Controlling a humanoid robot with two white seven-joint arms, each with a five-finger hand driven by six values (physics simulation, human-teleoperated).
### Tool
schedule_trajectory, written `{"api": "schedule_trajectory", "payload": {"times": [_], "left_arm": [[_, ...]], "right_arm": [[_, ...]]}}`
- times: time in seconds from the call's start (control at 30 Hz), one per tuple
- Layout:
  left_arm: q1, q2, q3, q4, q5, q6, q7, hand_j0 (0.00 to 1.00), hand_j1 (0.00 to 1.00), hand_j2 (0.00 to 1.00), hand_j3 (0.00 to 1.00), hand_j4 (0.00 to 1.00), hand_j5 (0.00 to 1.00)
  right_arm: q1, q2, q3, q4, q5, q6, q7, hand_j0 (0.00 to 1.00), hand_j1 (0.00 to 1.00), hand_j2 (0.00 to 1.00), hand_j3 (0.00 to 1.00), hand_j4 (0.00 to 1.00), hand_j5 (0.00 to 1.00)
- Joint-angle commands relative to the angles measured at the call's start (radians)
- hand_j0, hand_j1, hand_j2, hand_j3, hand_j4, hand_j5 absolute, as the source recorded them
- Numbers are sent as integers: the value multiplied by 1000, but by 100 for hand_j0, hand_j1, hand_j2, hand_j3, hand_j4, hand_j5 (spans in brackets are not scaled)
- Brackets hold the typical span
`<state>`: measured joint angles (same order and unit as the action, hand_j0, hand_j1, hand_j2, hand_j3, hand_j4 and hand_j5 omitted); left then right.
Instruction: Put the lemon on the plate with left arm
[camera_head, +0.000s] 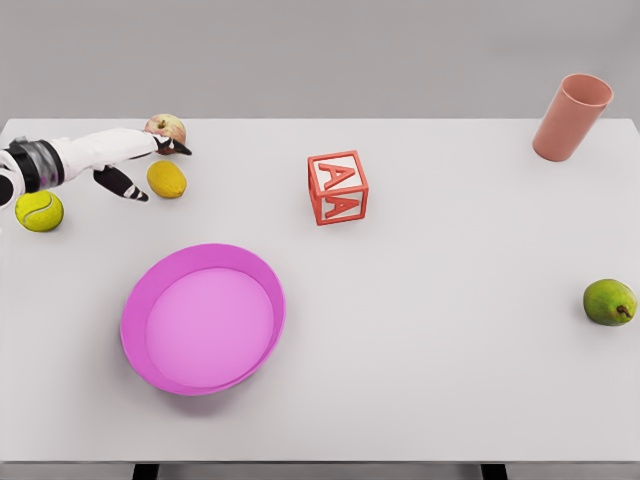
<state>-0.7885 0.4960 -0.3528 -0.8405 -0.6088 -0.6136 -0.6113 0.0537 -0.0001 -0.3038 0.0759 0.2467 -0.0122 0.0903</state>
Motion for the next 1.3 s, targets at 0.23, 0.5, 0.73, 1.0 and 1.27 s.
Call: {"api": "schedule_trajectory", "payload": {"times": [0.23, 0.5, 0.73, 1.0, 1.27], "left_arm": [[-6, -10, 3, 8, -31, 3, 0, 85, 85, 85, 85, 85, 85], [-6, -20, 3, 6, -71, 3, 0, 85, 85, 85, 85, 85, 85], [-8, -33, 3, 8, -105, 3, 0, 85, 85, 85, 85, 85, 85], [-15, -42, 3, 11, -121, 3, 0, 85, 85, 85, 85, 85, 85], [-29, -42, 3, 32, -155, 3, 0, 86, 86, 86, 86, 86, 86]], "right_arm": [[0, 0, 0, -1, 0, 0, 0, 100, 100, 100, 100, 100, 100], [2, 0, 0, -1, 0, 0, 0, 100, 100, 100, 100, 100, 100], [0, 0, 0, -1, 0, 0, 0, 100, 100, 100, 100, 100, 100], [0, 0, 0, 1, 0, 0, 0, 100, 100, 100, 100, 100, 100], [0, 0, 0, -1, 0, 0, 0, 100, 100, 100, 100, 100, 100]]}}
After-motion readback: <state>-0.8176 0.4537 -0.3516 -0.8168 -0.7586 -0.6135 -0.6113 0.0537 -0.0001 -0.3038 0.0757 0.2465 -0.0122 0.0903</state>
